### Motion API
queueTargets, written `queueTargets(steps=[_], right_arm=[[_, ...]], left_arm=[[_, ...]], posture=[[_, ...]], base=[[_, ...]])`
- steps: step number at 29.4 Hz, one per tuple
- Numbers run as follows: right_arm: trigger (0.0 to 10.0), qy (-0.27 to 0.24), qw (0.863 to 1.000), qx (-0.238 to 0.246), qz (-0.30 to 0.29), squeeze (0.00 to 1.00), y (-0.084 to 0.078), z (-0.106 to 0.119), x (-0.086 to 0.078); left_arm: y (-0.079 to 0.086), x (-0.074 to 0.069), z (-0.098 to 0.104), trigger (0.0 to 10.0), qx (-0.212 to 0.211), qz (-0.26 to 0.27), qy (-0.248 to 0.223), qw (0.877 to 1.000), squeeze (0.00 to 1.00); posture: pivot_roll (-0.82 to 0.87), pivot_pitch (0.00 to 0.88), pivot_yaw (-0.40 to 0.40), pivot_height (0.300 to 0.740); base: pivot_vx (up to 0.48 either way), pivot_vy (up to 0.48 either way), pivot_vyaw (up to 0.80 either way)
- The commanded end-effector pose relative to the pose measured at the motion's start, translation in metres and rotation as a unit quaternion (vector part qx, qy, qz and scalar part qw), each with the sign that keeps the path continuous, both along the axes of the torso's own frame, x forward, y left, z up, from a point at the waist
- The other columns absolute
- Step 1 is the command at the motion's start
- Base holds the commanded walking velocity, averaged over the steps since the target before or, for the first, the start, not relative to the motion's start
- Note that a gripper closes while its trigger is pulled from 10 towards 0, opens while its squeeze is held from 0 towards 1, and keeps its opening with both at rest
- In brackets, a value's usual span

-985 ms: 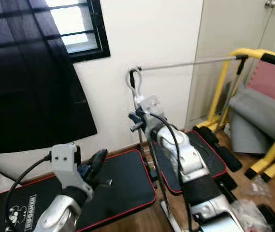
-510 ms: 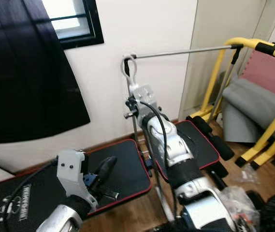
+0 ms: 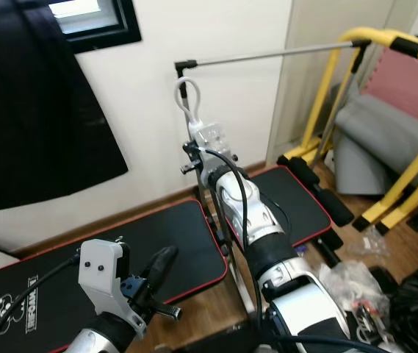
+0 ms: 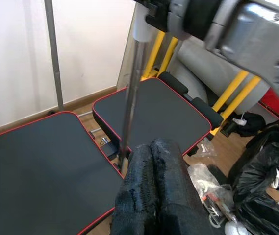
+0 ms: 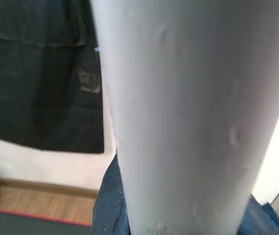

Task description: Sweep floor

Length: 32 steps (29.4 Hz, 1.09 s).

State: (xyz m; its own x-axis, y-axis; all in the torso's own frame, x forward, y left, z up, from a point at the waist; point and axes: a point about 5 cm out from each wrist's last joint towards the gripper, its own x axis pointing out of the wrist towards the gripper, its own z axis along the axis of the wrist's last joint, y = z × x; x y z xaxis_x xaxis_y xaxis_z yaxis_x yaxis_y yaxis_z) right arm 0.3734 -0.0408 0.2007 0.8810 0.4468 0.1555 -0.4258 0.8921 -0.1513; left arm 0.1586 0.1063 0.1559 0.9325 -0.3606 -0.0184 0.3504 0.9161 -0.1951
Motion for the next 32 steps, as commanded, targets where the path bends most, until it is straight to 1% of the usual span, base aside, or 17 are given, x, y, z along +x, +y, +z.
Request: queueTargets(steps=[1,4,6,11,13,14,15,16,17,18,19,20,27,28,29,31,32], right_arm=[[10.0,-0.070,0.997,-0.015,0.001,0.00,0.005,0.022,0.001],[10.0,-0.084,0.996,-0.013,-0.008,0.00,0.004,0.026,0.002],[10.0,-0.117,0.993,-0.007,-0.017,0.00,0.003,0.034,0.002],[10.0,-0.131,0.991,-0.005,-0.012,0.00,0.007,0.038,0.002],[10.0,-0.113,0.993,-0.017,0.028,0.00,0.018,0.028,-0.003],[10.0,-0.113,0.993,-0.017,0.028,0.00,0.018,0.028,-0.003],[10.0,-0.103,0.993,-0.040,0.051,0.00,0.026,0.018,-0.007],[10.0,-0.103,0.993,-0.040,0.051,0.00,0.026,0.018,-0.007],[10.0,-0.090,0.992,-0.056,0.072,0.00,0.031,0.008,-0.012],[10.0,-0.090,0.992,-0.056,0.072,0.00,0.031,0.008,-0.012],[10.0,-0.081,0.991,-0.069,0.081,0.44,0.034,0.000,-0.016],[10.0,-0.072,0.991,-0.074,0.083,1.00,0.034,-0.006,-0.018],[10.0,-0.058,0.994,-0.062,0.075,1.00,0.028,-0.007,-0.017],[10.0,-0.061,0.994,-0.059,0.073,1.00,0.024,-0.004,-0.017],[10.0,-0.061,0.994,-0.059,0.073,1.00,0.024,-0.004,-0.017],[10.0,-0.064,0.994,-0.047,0.070,1.00,0.013,0.002,-0.016],[10.0,-0.064,0.994,-0.047,0.070,1.00,0.013,0.002,-0.016]], left_arm=[[-0.002,-0.004,-0.001,10.0,0.001,-0.011,0.010,1.000,0.00],[-0.003,-0.006,0.000,10.0,0.001,-0.012,0.011,1.000,0.00],[-0.004,-0.009,0.001,10.0,0.000,-0.014,0.013,1.000,0.00],[-0.004,-0.011,0.002,10.0,0.000,-0.014,0.015,1.000,0.00],[-0.005,-0.012,0.003,10.0,0.000,-0.014,0.016,1.000,0.00],[-0.005,-0.012,0.003,10.0,0.000,-0.014,0.016,1.000,0.00],[-0.005,-0.012,0.003,10.0,0.000,-0.014,0.017,1.000,0.00],[-0.005,-0.012,0.003,10.0,0.000,-0.014,0.017,1.000,0.00],[-0.005,-0.012,0.003,10.0,0.000,-0.014,0.017,1.000,0.00],[-0.005,-0.012,0.003,10.0,0.000,-0.014,0.017,1.000,0.00],[-0.005,-0.012,0.003,10.0,-0.001,-0.014,0.017,1.000,0.00],[-0.005,-0.011,0.003,10.0,-0.001,-0.013,0.017,1.000,0.00],[-0.005,-0.008,0.002,10.0,-0.001,-0.014,0.017,1.000,0.00],[-0.004,-0.008,0.002,10.0,-0.001,-0.014,0.017,1.000,0.00],[-0.004,-0.008,0.002,10.0,-0.001,-0.014,0.017,1.000,0.00],[-0.004,-0.006,0.001,10.0,0.000,-0.014,0.016,1.000,0.00],[-0.004,-0.006,0.001,10.0,0.000,-0.014,0.016,1.000,0.00]], posture=[[0.02,0.240,-0.042,0.740],[0.02,0.246,-0.043,0.740],[0.03,0.252,-0.045,0.740],[0.03,0.254,-0.045,0.740],[0.03,0.256,-0.047,0.740],[0.03,0.256,-0.047,0.740],[0.03,0.256,-0.049,0.740],[0.03,0.256,-0.049,0.740],[0.03,0.255,-0.050,0.740],[0.03,0.255,-0.050,0.740],[0.03,0.255,-0.051,0.740],[0.03,0.252,-0.050,0.740],[0.02,0.243,-0.048,0.740],[0.02,0.239,-0.047,0.740],[0.02,0.239,-0.047,0.740],[0.01,0.233,-0.044,0.740],[0.01,0.233,-0.044,0.740]], base=[[0.000,0.000,0.00],[0.000,0.000,0.00],[0.000,0.000,0.00],[0.000,0.000,0.00],[0.000,0.000,0.00],[0.000,0.000,0.00],[0.000,0.000,0.00],[0.000,0.000,0.00],[0.000,0.000,0.00],[0.000,0.000,0.00],[0.000,0.000,0.00],[0.000,0.000,0.00],[0.000,0.000,0.00],[0.000,0.000,0.00],[0.000,0.000,0.00],[0.000,0.000,0.00],[0.000,0.000,0.00]])
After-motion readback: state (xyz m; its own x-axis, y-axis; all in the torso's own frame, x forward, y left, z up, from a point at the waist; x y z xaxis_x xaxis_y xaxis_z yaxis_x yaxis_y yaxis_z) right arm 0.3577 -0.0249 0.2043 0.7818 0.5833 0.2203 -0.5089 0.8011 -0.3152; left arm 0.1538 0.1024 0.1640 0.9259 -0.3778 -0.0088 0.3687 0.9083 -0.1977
